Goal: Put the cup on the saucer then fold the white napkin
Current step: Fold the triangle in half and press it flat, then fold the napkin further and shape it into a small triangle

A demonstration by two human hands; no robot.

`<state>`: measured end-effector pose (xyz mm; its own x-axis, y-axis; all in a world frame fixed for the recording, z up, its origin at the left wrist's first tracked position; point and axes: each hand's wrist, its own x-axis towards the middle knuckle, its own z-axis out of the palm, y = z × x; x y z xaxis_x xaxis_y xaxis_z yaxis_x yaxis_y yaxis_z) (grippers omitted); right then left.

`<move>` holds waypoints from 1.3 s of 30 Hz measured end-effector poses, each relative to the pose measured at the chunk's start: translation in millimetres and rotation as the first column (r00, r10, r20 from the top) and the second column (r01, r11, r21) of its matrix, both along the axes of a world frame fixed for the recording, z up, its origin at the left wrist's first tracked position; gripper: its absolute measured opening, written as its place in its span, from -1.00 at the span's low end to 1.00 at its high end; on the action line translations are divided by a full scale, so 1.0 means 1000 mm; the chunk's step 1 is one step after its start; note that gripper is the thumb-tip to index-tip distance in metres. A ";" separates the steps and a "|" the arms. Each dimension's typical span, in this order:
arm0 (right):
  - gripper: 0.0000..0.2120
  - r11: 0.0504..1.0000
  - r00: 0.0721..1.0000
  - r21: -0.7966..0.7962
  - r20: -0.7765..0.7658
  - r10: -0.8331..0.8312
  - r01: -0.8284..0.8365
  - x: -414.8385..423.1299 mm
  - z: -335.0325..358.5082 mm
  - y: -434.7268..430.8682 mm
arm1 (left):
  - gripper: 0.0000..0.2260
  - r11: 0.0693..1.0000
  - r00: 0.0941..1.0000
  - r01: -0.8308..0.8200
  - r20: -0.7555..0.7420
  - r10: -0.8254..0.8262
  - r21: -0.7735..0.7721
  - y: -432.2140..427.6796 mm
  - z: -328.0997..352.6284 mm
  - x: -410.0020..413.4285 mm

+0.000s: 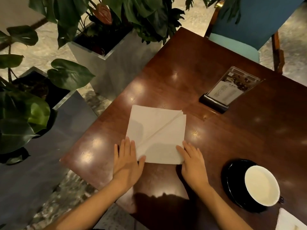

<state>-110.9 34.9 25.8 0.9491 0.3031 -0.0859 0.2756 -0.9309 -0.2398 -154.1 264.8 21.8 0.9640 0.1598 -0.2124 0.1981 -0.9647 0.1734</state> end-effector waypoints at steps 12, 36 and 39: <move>-0.84 0.667 0.687 0.225 -0.431 -0.586 0.710 -0.010 0.024 0.000 | -0.66 0.963 0.999 -0.037 -0.020 0.033 -0.266 0.062 0.026 0.134; -0.90 0.389 0.311 0.079 -0.752 -0.581 0.918 0.044 0.039 0.004 | -0.81 0.675 0.865 -0.408 -0.497 0.071 -0.614 0.087 0.039 0.172; -0.89 0.328 0.289 0.126 -0.807 -0.515 0.936 0.044 0.041 0.002 | -0.80 0.669 0.849 -0.425 -0.525 0.060 -0.610 0.092 0.041 0.174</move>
<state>-67.1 37.2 66.7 0.5411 -0.3216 -0.7770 -0.8397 -0.2577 -0.4781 20.0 356.5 62.5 0.6837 0.0073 -0.7297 0.6325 -0.5047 0.5876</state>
